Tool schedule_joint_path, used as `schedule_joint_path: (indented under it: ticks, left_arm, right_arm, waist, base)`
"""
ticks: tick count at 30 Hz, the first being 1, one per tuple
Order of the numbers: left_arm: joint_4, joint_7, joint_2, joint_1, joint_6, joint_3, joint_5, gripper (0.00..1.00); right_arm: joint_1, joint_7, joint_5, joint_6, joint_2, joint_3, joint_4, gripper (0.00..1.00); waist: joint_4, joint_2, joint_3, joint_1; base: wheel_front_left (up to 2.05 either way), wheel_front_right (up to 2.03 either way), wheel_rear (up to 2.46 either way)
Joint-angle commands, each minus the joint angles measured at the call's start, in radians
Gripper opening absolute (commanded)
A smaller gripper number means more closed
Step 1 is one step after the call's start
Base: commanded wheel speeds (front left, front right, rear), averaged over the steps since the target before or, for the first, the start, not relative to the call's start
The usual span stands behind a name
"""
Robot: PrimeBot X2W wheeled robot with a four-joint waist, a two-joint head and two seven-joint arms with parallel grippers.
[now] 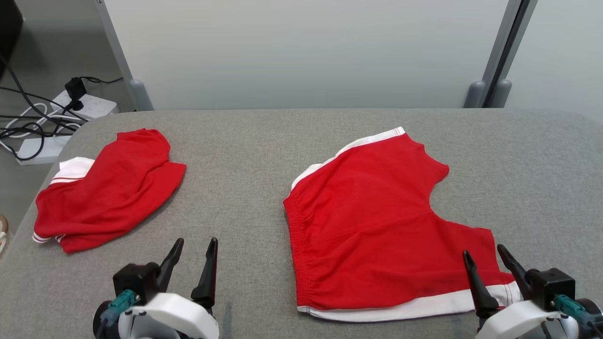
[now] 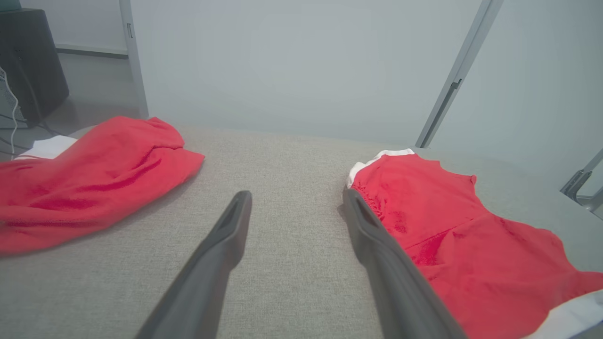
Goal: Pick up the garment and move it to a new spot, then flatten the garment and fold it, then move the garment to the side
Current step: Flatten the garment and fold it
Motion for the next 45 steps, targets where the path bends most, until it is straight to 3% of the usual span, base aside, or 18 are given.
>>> schedule_joint_path:
  ticks: [1, 9, 16, 25, 34, 45]
  left_arm:
    - [-0.064, -0.013, -0.009, 0.024, 0.010, 0.099, 0.056, 1.00]
    - [-0.192, -0.013, -0.125, 0.154, 0.009, 0.285, 0.224, 1.00]
    - [-0.295, -0.013, -0.219, 0.255, -0.036, 0.413, 0.427, 1.00]
    - [-0.206, -0.013, -0.234, 0.300, -0.122, 0.428, 0.605, 1.00]
    - [-0.147, -0.013, -0.268, 0.327, -0.178, 0.451, 0.638, 1.00]
    - [-0.130, -0.013, -0.288, 0.318, -0.206, 0.481, 0.677, 1.00]
  right_arm:
    - [-0.013, -0.032, -0.005, 0.003, 0.002, 0.007, -0.018, 1.00]
    - [0.013, -0.085, 0.015, 0.003, 0.025, -0.018, -0.037, 1.00]
    - [0.072, -0.094, 0.015, 0.003, 0.019, -0.029, -0.120, 1.00]
    - [0.124, -0.095, -0.030, 0.003, -0.020, -0.004, -0.181, 1.00]
    - [0.152, -0.095, -0.013, 0.003, -0.032, -0.020, -0.197, 1.00]
    - [0.157, -0.095, -0.019, 0.003, -0.025, -0.030, -0.205, 1.00]
  waist:
    - [-0.004, 0.0000, -0.009, 0.0000]
    - [-0.008, 0.0000, -0.024, 0.0000]
    - [-0.005, 0.0000, -0.035, 0.0000]
    - [-0.010, 0.0000, -0.042, 0.0000]
    - [-0.017, 0.0000, -0.044, 0.0000]
    - [-0.014, 0.0000, -0.040, 0.0000]
  base:
    - [0.00, 0.00, 0.00]
    - [0.00, 0.00, 0.00]
    - [0.00, 0.00, 0.00]
    - [0.00, 0.00, 0.00]
    - [0.00, 0.00, 0.00]
    - [0.00, 0.00, 0.00]
